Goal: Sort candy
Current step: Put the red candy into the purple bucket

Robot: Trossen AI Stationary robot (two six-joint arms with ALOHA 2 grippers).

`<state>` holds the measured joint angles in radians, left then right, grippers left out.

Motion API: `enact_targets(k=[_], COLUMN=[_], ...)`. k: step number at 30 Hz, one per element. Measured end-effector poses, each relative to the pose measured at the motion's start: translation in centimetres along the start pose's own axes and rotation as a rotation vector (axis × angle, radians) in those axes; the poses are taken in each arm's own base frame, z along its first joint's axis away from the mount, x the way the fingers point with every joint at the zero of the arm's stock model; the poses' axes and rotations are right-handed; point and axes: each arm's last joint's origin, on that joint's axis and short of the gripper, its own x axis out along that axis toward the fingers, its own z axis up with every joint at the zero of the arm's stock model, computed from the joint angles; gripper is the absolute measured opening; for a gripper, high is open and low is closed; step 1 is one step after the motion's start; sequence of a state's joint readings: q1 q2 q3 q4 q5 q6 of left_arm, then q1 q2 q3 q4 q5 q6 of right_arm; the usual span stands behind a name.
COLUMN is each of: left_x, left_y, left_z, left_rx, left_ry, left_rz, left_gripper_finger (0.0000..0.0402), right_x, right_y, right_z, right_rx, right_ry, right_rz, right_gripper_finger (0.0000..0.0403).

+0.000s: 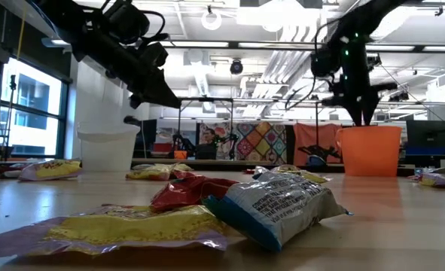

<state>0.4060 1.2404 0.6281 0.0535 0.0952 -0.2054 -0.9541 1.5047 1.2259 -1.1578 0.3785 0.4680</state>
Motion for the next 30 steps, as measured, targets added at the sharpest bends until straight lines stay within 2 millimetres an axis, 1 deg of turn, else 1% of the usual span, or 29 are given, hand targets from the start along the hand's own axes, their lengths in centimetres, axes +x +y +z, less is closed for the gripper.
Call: enact_targets(k=[3,4,6,9,11,13,16,19,24,30], left_x=[0.0,0.0,0.1,0.2,0.3,0.3,0.1,-0.2,-0.7,-0.7], left_y=[0.0,0.1,0.1,0.3,0.4,0.4,0.3,0.0,-0.5,-1.3], left_z=[-0.2,-0.2,-0.5,-1.1,-1.7,-2.0,-2.2,-2.2,-2.5,-3.0], left_rx=[-0.004,-0.005,-0.013,-0.038,-0.058,-0.063,-0.059,-0.053,-0.065,-0.075], left_ry=[0.009,-0.002,-0.017,-0.054,-0.065,-0.071,-0.082,-0.094,-0.101,-0.077], left_rz=[0.004,0.005,0.006,-0.003,-0.009,-0.029,-0.077,-0.098,-0.115,-0.109], left_gripper_finger=[0.0000,0.0000,0.0000,0.0000,0.0000,0.0000,0.0000,0.0000,0.0000,0.0000], right_x=[-2.7,-3.7,-5.7,-8.0,-8.7,-8.8,-8.2,-6.3,-2.3,1.4], right_y=[-0.2,0.0,1.0,3.6,5.5,7.5,10.3,12.6,15.0,17.1], right_z=[0.6,0.7,0.6,-0.6,-1.9,-3.4,-5.8,-8.0,-10.7,-11.7], right_rx=[-0.017,-0.030,-0.109,-0.289,-0.416,-0.527,-0.679,-0.756,-0.819,-0.853], right_ry=[-0.018,-0.030,-0.059,-0.128,-0.150,-0.145,-0.130,-0.097,-0.059,-0.072], right_rz=[0.011,0.044,0.160,0.386,0.542,0.689,0.854,0.934,0.935,0.824], right_gripper_finger=[0.0163,0.0173,0.0186,0.0187,0.0183,0.0178,0.0174,0.0173,0.0173,0.0184])
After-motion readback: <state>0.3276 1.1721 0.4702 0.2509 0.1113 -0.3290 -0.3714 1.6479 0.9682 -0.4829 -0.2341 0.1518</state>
